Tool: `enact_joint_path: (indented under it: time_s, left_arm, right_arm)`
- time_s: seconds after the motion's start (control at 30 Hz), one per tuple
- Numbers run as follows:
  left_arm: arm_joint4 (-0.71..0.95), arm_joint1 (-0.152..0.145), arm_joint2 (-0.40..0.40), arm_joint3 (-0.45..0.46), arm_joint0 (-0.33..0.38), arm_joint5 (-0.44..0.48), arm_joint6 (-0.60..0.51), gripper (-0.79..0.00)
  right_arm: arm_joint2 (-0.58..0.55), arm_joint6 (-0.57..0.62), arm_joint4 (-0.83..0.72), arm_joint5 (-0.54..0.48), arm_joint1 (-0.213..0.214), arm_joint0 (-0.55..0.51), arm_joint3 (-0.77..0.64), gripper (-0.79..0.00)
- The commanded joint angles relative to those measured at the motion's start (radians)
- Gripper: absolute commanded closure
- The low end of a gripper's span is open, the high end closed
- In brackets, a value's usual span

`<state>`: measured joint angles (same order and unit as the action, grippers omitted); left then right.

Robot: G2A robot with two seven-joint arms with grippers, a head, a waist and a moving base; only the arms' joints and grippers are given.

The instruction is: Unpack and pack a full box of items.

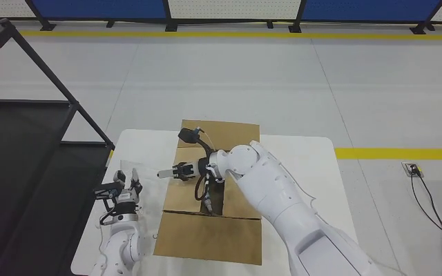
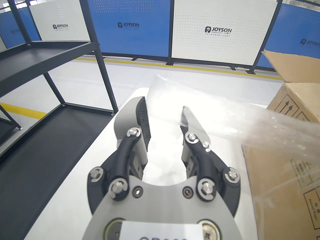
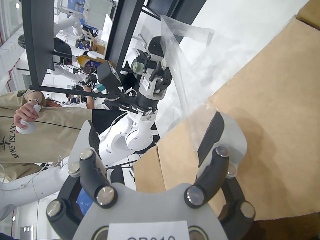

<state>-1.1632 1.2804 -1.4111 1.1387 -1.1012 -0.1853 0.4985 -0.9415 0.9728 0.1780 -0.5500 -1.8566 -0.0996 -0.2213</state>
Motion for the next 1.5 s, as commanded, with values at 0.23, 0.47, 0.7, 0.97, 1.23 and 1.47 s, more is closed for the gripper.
enact_joint_path:
  time_s: [0.23,0.47,0.7,0.97,1.23,1.47]
  left_arm:
    - [-0.014,0.001,-0.019,0.018,-0.018,0.005,-0.003,-0.628]
    - [-0.025,0.004,-0.019,0.031,-0.026,0.009,-0.011,-0.628]
    - [-0.03,0.009,-0.019,0.046,-0.035,0.016,-0.008,-0.631]
    - [-0.037,0.013,-0.017,0.049,-0.045,0.026,-0.005,-0.65]
    - [-0.033,0.017,-0.023,0.049,-0.047,0.038,-0.004,-0.659]
    - [-0.027,0.019,-0.034,0.06,-0.053,0.047,-0.005,-0.702]
  right_arm:
    - [-0.006,-0.004,-0.01,-0.031,0.003,-0.004,-0.013,-0.785]
    - [-0.012,0.025,-0.041,-0.065,-0.003,-0.019,-0.024,-0.785]
    - [-0.004,-0.008,-0.042,-0.033,-0.016,-0.026,-0.016,-0.785]
    - [0.001,-0.025,-0.055,-0.038,-0.032,-0.029,-0.016,-0.785]
    - [0.01,-0.058,-0.041,0.029,-0.044,-0.019,0.01,-0.785]
    - [0.022,-0.083,-0.01,0.086,-0.051,-0.013,0.021,-0.785]
